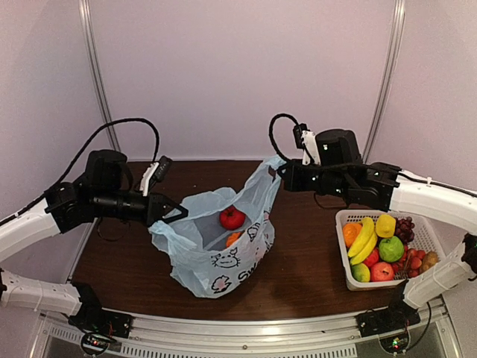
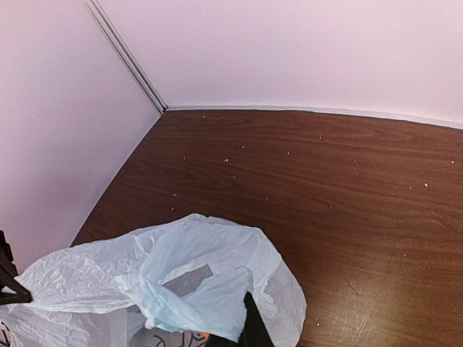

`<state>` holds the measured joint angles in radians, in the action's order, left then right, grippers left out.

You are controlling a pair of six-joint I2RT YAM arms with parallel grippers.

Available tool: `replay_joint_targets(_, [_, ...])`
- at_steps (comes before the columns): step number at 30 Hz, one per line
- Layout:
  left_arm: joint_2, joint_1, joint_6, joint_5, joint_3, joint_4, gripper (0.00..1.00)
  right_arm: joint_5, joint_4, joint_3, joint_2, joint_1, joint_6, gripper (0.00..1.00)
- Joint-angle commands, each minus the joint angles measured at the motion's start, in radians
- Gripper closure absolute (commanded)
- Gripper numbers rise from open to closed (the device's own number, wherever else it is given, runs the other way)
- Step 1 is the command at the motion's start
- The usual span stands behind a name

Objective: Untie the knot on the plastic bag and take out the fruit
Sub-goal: Adjust the takeout bag at the center of the board.

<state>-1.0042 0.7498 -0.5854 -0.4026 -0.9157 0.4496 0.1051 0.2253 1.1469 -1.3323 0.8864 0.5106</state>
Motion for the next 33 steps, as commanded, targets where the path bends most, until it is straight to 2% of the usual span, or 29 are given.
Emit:
replay_joint_targets(1, [0.049, 0.056, -0.075, 0.09, 0.048, -0.09, 1.0, -0.047, -0.022, 0.061, -0.046, -0.028, -0.059, 1.0])
replay_joint_targets(5, [0.071, 0.114, -0.129, 0.116, 0.124, -0.141, 0.99, -0.048, -0.029, 0.033, -0.068, -0.029, -0.046, 1.0])
replay_joint_targets(9, [0.077, 0.143, -0.137, 0.14, 0.142, -0.111, 0.75, -0.054, -0.028, -0.035, -0.036, -0.028, -0.025, 0.99])
replay_joint_targets(12, [0.087, 0.143, -0.123, 0.214, 0.106, -0.039, 0.56, -0.055, 0.008, -0.075, 0.017, -0.029, -0.031, 0.75])
replay_joint_targets(15, [0.078, 0.142, -0.108, 0.317, 0.045, 0.044, 0.31, -0.057, 0.052, -0.118, 0.088, -0.029, -0.04, 0.51])
replay_joint_targets(18, [0.034, 0.14, -0.084, 0.327, -0.004, 0.058, 0.17, -0.065, 0.08, -0.165, 0.168, -0.023, -0.043, 0.36])
replay_joint_targets(21, [-0.025, 0.138, -0.06, 0.334, -0.051, 0.071, 0.04, -0.072, 0.098, -0.201, 0.254, -0.008, -0.044, 0.28])
replay_joint_targets(27, [-0.13, 0.102, -0.039, 0.372, -0.112, 0.111, 0.03, -0.085, 0.059, -0.269, 0.35, 0.066, -0.045, 0.27])
replay_joint_targets(33, [-0.197, 0.09, -0.042, 0.302, -0.109, 0.048, 0.03, -0.081, -0.012, -0.283, 0.28, 0.149, -0.047, 0.32])
